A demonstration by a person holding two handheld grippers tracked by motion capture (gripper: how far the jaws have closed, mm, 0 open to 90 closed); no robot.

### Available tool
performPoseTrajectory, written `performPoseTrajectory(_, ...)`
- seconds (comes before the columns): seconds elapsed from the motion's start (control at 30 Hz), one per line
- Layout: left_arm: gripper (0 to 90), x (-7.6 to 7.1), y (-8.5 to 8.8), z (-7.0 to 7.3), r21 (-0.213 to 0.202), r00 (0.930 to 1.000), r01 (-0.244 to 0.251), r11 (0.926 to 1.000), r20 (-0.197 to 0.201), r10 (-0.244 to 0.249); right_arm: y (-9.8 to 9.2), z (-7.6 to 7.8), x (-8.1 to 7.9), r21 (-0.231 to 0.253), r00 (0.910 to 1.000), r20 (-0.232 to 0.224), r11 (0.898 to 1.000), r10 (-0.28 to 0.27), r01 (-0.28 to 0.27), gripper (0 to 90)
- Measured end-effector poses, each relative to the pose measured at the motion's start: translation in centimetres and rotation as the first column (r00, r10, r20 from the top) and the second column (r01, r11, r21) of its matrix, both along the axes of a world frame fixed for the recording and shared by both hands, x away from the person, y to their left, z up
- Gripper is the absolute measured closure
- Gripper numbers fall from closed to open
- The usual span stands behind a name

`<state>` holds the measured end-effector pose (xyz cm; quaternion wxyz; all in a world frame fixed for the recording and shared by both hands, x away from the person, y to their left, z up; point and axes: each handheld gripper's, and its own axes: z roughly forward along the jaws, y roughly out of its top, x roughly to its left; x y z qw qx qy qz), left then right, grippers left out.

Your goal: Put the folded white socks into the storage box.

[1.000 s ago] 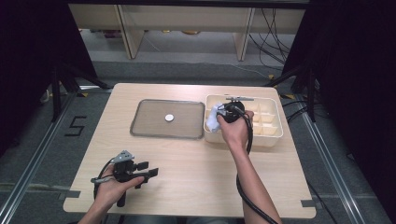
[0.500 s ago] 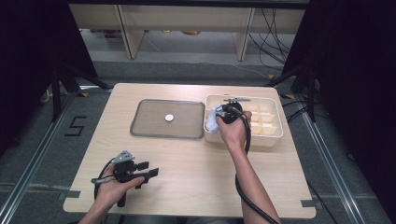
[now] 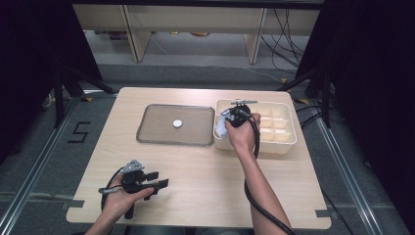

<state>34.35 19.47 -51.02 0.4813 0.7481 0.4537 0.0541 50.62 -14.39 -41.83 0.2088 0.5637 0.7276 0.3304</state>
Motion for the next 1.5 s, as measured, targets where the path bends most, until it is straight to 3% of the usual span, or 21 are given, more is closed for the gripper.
performPoseTrajectory(0.27,40.1,0.0,0.0,0.1,0.0,1.0,-0.004,1.0,0.002,0.004,0.7,-0.6,0.1,-0.037,0.9989,-0.042,0.999,0.02,-0.022,68.5)
performPoseTrajectory(0.3,40.1,0.0,0.0,0.1,0.0,1.0,-0.004,1.0,0.003,0.004,0.9,-0.6,0.1,-0.021,0.9985,-0.054,1.0,0.01,-0.011,68.5)
performPoseTrajectory(0.47,40.1,0.0,0.1,0.2,0.0,0.9999,-0.01,0.9999,0.004,0.01,1.4,-1.4,0.3,-0.062,0.9971,-0.075,0.998,0.018,-0.022,68.5)
performPoseTrajectory(0.73,40.1,0.0,0.2,0.1,-0.006,1.0,-0.008,1.0,0.002,0.008,1.9,-1.6,0.5,-0.097,0.9967,-0.073,0.994,0.035,-0.042,68.0)
performPoseTrajectory(0.77,40.1,0.0,0.2,0.1,-0.003,1.0,-0.01,0.9999,-0.002,0.01,2.0,-1.6,0.5,-0.121,0.996,-0.075,0.991,0.05,-0.058,67.8)
performPoseTrajectory(1.07,40.2,0.1,0.2,0.1,-0.002,1.0,-0.007,1.0,0.006,0.007,2.2,-1.9,0.4,-0.127,0.992,-0.111,0.989,0.059,-0.073,66.8)
performPoseTrajectory(1.5,40.2,0.0,0.2,0.2,0.003,0.9999,-0.006,1.0,0.01,0.006,2.6,-2.3,0.4,-0.179,0.9914,-0.112,0.98,0.067,-0.086,67.3)
